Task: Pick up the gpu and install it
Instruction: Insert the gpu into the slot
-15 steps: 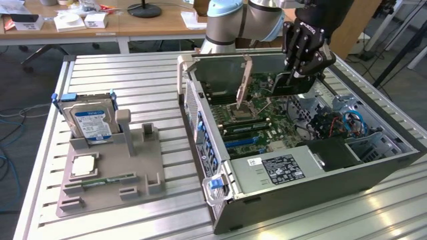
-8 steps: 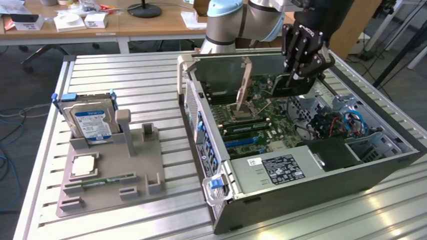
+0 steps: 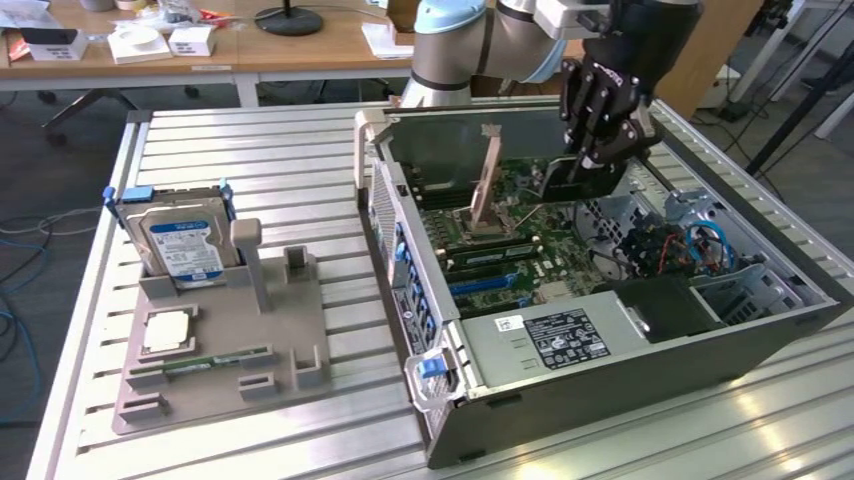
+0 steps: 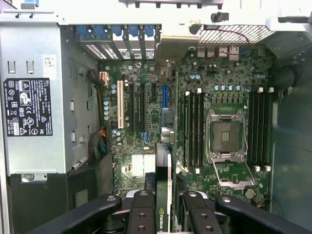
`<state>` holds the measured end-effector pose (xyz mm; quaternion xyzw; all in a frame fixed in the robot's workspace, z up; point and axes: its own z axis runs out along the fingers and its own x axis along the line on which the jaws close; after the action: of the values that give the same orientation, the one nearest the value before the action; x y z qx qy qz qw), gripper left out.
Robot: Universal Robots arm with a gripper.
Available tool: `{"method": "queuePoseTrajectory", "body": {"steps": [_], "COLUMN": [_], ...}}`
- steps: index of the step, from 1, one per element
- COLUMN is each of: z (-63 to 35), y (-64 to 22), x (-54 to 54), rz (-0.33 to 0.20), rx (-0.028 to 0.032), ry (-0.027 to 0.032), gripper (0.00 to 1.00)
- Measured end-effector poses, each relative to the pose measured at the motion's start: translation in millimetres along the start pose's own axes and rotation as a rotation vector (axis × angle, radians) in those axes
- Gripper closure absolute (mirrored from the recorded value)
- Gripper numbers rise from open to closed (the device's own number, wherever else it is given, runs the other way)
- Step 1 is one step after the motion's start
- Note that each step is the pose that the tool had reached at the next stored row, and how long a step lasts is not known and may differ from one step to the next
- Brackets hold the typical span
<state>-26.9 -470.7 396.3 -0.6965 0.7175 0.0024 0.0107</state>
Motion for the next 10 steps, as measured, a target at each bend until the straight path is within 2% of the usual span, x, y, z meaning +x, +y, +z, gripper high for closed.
{"method": "queuePoseTrajectory", "body": {"steps": [10], "z": [2.5], "y": [0.0], "x": [0.0], "rz": [0.000], "rx": [0.0001], "ry": [-0.0003], "gripper": [0.73]}}
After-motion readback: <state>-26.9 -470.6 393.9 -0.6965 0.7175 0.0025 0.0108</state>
